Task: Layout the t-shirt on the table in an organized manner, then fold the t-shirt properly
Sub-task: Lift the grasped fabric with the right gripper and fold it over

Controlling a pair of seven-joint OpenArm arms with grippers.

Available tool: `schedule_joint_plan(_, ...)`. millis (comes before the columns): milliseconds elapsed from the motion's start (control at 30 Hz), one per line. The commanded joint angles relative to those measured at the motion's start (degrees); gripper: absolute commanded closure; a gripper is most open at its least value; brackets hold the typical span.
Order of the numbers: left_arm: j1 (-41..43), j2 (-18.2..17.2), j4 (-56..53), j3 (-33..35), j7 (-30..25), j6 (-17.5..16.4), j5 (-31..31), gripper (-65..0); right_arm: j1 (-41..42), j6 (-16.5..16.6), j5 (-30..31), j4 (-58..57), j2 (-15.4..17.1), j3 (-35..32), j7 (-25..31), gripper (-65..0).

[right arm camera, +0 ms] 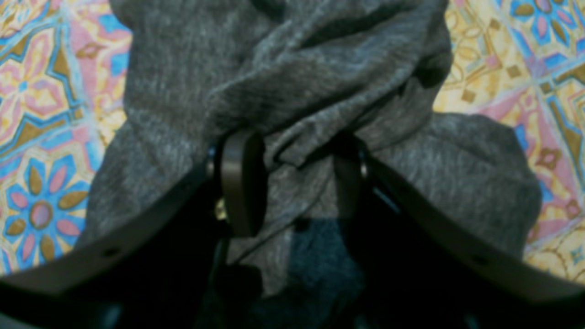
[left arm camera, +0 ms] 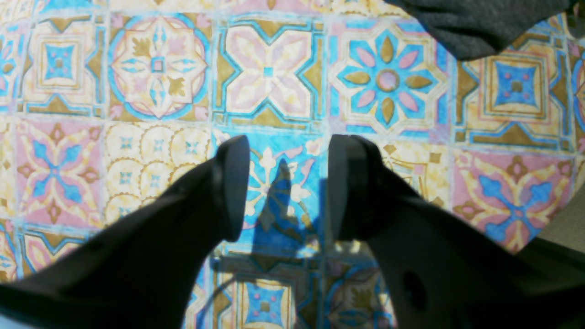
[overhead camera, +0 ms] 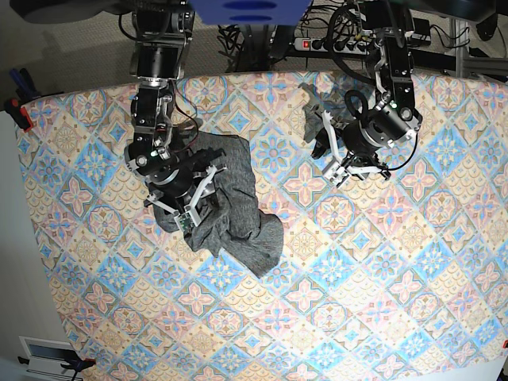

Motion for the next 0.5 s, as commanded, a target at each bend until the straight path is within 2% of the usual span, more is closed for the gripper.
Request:
schedule_joint_plan(0,-0.8,-0.1,0.9,-0.1,-1.2,0.1,-0.7,-25.7,1.1,0.6,0.7,1.0,0.0,-0.3,1.4,-23.8)
schedule_joint_plan(100,-0.8,-0.1,0.9,-0.1,-1.2,0.1,-0.7,-25.7,1.1,4.9,0.7,1.2,0.0,-0.3,1.4,-15.0)
schedule_joint_plan(233,-0.9,-0.1,0.9,-0.1,-1.2,0.1,-0.7,-25.7,0.8,5.1,0.5,1.9,0.0,-0.3,1.1,0.0)
schedule_joint_plan(367,-0.9,-0.1,0.9,-0.1,-1.2,0.1,-0.7,-25.7,-0.9,5.1,0.1,7.9,0.0,-1.8,1.0,-0.3)
schedule_joint_plan(467,-0.9,-0.1,0.9,-0.1,-1.2,0.1,-0.7,-25.7,-5.9,5.1,-3.1,13.1,0.0,-8.4,1.5,0.0)
